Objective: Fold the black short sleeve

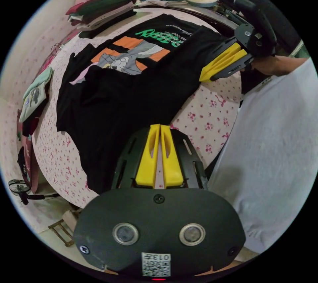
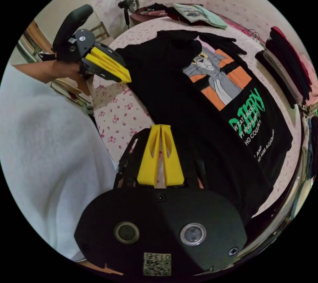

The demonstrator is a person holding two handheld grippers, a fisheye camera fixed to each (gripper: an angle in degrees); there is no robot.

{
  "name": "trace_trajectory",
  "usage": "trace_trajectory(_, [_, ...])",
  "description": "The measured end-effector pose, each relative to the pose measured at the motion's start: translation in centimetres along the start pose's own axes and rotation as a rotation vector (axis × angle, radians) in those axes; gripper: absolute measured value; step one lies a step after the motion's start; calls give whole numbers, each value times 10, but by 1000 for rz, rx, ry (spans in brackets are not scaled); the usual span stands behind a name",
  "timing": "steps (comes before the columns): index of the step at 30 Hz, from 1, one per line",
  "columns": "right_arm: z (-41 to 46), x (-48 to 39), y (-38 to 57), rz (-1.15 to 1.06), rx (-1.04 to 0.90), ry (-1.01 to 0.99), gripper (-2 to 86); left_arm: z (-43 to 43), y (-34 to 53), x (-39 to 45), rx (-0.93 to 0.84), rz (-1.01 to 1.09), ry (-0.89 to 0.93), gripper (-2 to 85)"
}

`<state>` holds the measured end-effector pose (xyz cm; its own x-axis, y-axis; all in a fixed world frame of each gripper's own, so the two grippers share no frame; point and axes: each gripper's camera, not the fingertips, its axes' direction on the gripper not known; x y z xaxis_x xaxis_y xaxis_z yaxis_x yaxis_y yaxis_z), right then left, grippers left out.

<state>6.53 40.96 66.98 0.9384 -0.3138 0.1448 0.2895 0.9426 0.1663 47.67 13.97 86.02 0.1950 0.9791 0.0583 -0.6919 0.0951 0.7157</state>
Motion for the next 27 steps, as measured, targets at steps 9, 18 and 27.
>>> trace_trajectory(9, [-10,21,24,6,-76,-6,2,38,-16,34,-54,105,-4,0])
trace_trajectory(18, [-116,160,184,742,103,142,56,29,56,6,-109,-109,-94,61])
trace_trajectory(27, [-152,233,324,1260,372,-75,107,75,54,33,-241,53,-197,61])
